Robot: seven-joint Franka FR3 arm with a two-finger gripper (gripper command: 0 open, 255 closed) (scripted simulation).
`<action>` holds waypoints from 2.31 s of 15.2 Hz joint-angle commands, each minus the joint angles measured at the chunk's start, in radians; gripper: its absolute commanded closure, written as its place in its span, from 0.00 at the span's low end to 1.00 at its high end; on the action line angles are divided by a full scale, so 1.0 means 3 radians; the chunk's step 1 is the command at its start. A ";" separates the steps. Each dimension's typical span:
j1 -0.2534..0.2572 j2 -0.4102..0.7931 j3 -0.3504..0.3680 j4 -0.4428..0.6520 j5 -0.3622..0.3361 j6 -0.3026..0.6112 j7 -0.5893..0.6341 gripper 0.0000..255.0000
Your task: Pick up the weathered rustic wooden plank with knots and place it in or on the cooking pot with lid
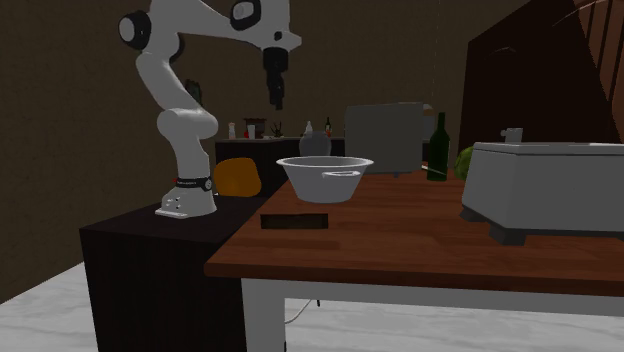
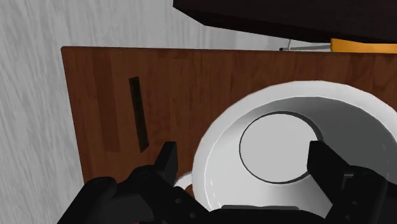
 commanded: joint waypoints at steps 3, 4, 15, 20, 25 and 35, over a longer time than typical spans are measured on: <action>-0.0028 0.0382 -0.0191 0.0000 -0.0033 0.0397 -0.0185 0.00; -0.0033 0.0482 -0.0236 0.0006 -0.0033 0.0492 -0.0232 0.00; -0.0065 0.1781 -0.0656 0.0375 0.0262 0.1397 -0.0867 0.00; -0.0145 0.2449 -0.0721 0.0723 0.0586 0.1662 -0.1234 0.00; -0.0319 0.3122 -0.0665 0.1186 0.0917 0.1807 -0.1569 0.00; -0.0420 0.3497 -0.0576 0.1264 0.1081 0.2083 -0.1696 0.00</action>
